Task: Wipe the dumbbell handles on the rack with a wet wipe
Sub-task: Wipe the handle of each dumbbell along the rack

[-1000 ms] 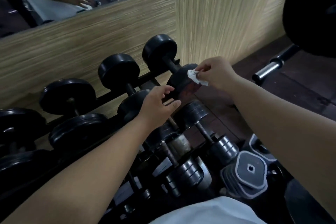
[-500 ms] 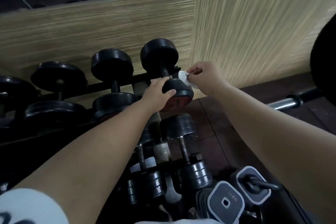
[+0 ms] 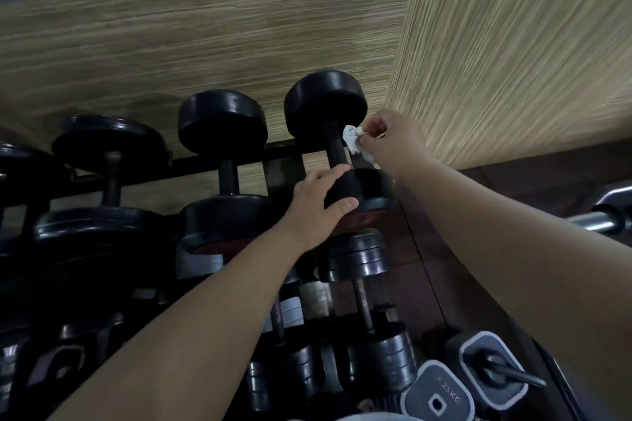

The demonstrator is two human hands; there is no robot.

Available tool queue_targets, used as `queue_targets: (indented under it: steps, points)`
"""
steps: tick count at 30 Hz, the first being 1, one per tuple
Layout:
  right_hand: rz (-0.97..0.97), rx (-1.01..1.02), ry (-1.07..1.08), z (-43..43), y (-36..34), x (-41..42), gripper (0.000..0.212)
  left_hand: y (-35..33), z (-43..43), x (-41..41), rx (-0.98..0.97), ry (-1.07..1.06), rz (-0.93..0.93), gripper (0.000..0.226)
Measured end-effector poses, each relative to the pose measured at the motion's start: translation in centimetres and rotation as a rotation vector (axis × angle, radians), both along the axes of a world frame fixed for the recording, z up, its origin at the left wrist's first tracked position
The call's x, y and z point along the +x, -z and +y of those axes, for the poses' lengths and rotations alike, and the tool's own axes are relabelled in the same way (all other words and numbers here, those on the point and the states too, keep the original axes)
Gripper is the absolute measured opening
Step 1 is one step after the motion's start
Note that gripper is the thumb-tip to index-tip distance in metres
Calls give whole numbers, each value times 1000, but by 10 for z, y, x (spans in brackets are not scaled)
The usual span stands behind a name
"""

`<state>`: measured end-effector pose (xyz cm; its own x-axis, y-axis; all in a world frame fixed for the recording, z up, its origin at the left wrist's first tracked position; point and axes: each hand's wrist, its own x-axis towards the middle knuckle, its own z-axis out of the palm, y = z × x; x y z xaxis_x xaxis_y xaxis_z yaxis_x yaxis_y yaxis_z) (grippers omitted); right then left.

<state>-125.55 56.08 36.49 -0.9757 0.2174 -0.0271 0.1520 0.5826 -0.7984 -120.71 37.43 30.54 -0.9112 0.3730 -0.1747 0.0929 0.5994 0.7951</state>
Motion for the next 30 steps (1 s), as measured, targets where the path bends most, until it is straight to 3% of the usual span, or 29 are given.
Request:
queue_targets:
  steps: [9, 12, 16, 21, 26, 30]
  points:
    - [97, 243, -142, -26, 26, -59, 13, 6, -2, -2, 192, -52, -85, 54]
    - [35, 388, -234, -29, 32, -67, 20, 10, 1, 4, 284, -104, -61, 52]
    - [-94, 371, -307, -19, 32, -65, 17, 15, 5, 13, 354, -211, -4, 63]
    - [-219, 457, -570, 1, 27, -51, 12, 23, 4, 10, 454, -327, -100, 75]
    - [-44, 283, -480, -4, 35, -66, 24, 32, 6, 11, 477, -332, -97, 70]
    - [82, 393, -483, -6, 49, -90, 27, 34, 4, 11, 469, -330, -109, 70]
